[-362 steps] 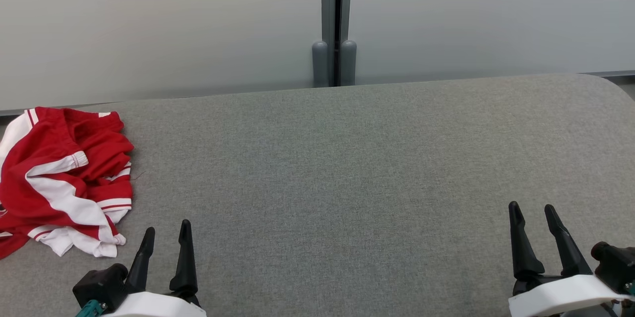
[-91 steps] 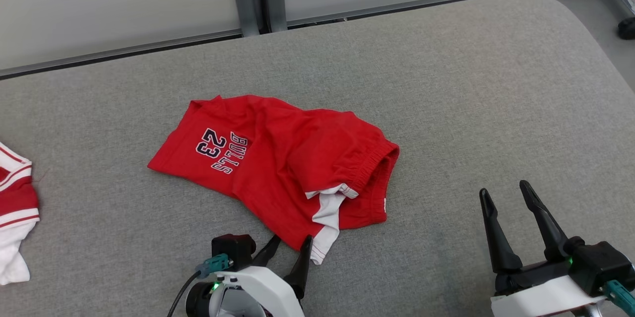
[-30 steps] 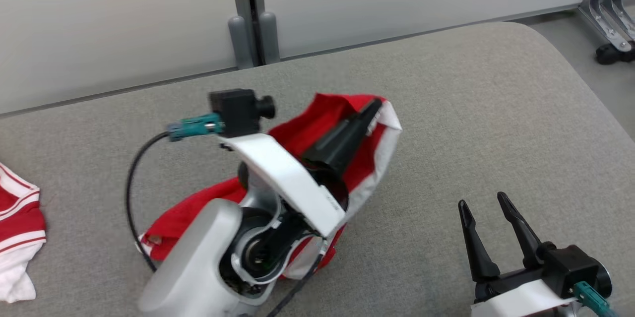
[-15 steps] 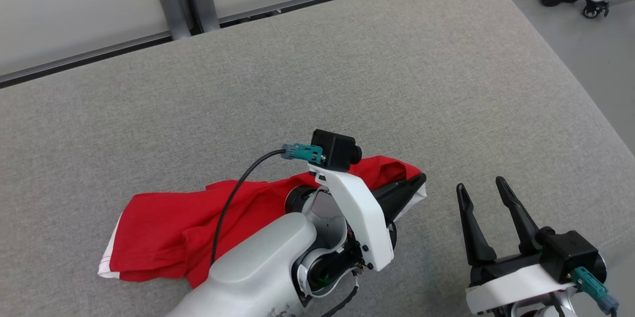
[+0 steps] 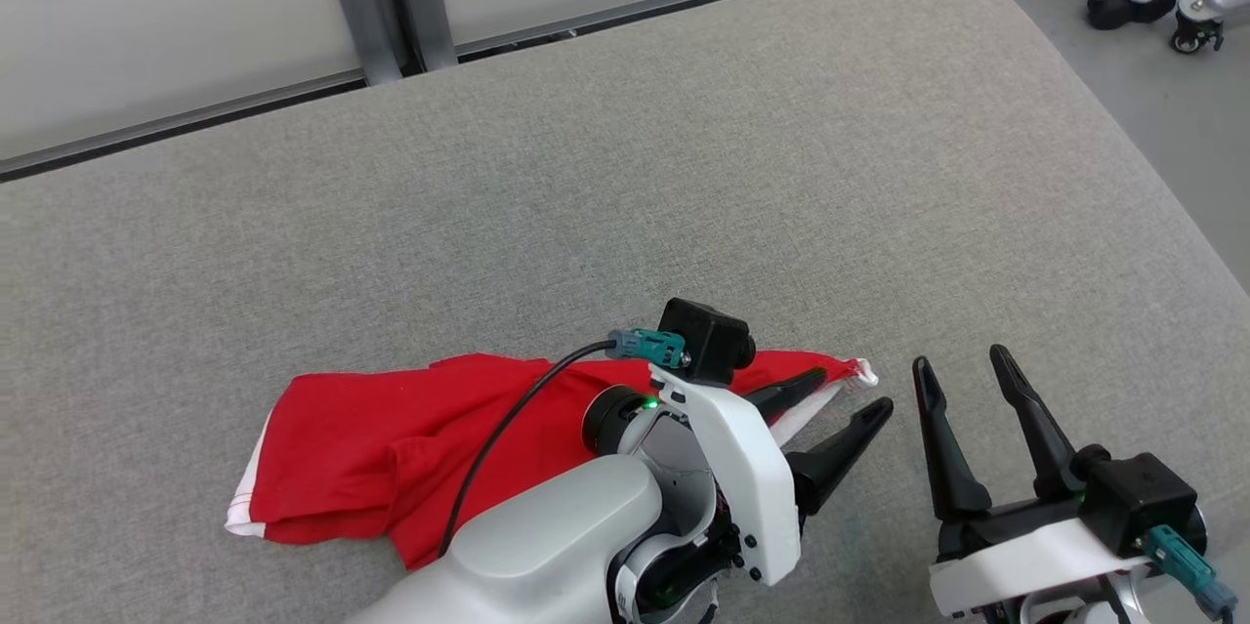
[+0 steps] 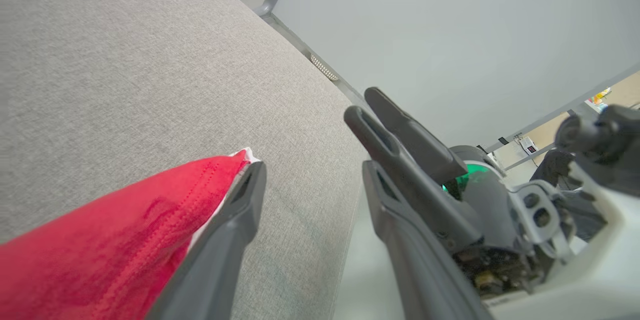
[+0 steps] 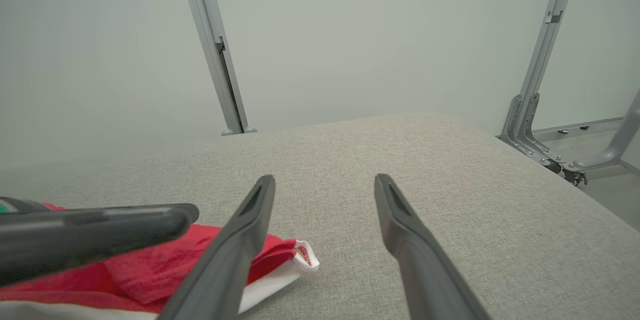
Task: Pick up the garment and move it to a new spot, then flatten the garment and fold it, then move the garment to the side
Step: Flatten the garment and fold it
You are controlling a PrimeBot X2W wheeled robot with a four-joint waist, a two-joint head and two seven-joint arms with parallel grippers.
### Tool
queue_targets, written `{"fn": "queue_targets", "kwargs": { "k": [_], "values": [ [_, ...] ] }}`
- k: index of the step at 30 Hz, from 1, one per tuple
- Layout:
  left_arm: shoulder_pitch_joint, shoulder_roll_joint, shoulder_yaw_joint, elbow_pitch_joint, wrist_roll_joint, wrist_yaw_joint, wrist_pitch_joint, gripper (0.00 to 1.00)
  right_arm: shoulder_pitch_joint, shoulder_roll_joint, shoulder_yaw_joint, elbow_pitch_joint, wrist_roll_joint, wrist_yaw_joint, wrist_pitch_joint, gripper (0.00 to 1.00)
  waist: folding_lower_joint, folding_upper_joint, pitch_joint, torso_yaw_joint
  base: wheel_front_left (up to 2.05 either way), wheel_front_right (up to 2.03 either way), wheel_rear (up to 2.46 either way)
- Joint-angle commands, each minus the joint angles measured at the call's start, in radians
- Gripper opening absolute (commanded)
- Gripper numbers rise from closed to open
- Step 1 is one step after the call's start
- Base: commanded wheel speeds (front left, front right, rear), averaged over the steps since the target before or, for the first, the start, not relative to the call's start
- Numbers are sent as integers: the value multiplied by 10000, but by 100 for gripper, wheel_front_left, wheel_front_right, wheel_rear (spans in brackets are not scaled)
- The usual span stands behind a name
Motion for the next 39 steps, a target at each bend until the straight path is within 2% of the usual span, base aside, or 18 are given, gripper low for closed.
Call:
{"fn": "queue_targets", "kwargs": {
  "k": [1, 4, 9, 10, 11, 12, 15, 19, 22, 25, 28, 34, 39],
  "values": [
    [204, 144, 90, -99, 73, 58, -266, 100, 200, -43, -88, 5, -96, 1, -50, 100, 0, 0, -246, 194, 0, 0, 0],
    [659, 722, 356, -531, 189, 277, -988, 100, 445, -45, -211, 27, -214, 1, -50, 100, 0, 0, -614, 380, 0, 0, 0],
    [2182, 1944, 1257, -1774, 34, 1215, -2415, 100, 965, -87, -442, -44, -449, 1, -50, 100, 0, 0, -1239, 723, 0, 0, 0],
    [2513, 2206, 1481, -2019, 73, 1422, -2577, 100, 1053, -116, -498, -76, -486, 1, -50, 100, 0, 0, -1334, 808, 0, 0, 0],
    [2513, 2206, 1481, -2019, 73, 1422, -2577, 100, 1053, -116, -498, -76, -486, 1, -50, 100, 0, 0, -1334, 808, 0, 0, 0],
    [2890, 2468, 1763, -2263, 177, 1658, -2697, 100, 1150, -139, -540, -117, -535, 1, -51, 100, 0, 0, -1432, 892, 0, 0, 0],
    [4220, 2857, 3038, -2985, 425, 2142, -2817, 100, 1436, -213, -679, -225, -586, 1, -50, 100, 0, 0, -1677, 1159, 0, 0, 0],
    [6004, 2848, 5172, -3576, 1978, 2552, -2815, 100, 1671, -278, -798, -319, -634, 1, -51, 100, 0, 0, -1876, 1468, 0, 0, 0],
    [7197, 2520, 6440, -3749, 3007, 2532, -2818, 100, 1766, -303, -797, -343, -679, 1, -50, 100, 0, 0, -1994, 1602, 0, 0, 0],
    [8051, 2186, 7020, -3552, 3435, 2301, -2818, 100, 1776, -300, -750, -364, -687, 1, -50, 100, 0, 0, -2024, 1643, 0, 0, 0],
    [8312, 2079, 6999, -2981, 3323, 1952, -2821, 100, 1721, -308, -623, -368, -670, 1, -50, 100, 0, 0, -1965, 1637, 0, 0, 0],
    [7756, 1870, 6768, -1694, 2952, 1517, -2181, 100, 1536, -339, -403, -333, -606, 1, -50, 100, 0, 0, -1699, 1391, 0, 0, 0],
    [7351, 1543, 7315, -1134, 2373, 1368, -2269, 100, 1473, -308, -452, -330, -532, 1, -50, 100, 0, 0, -1421, 1142, 0, 0, 0]
  ]
}}
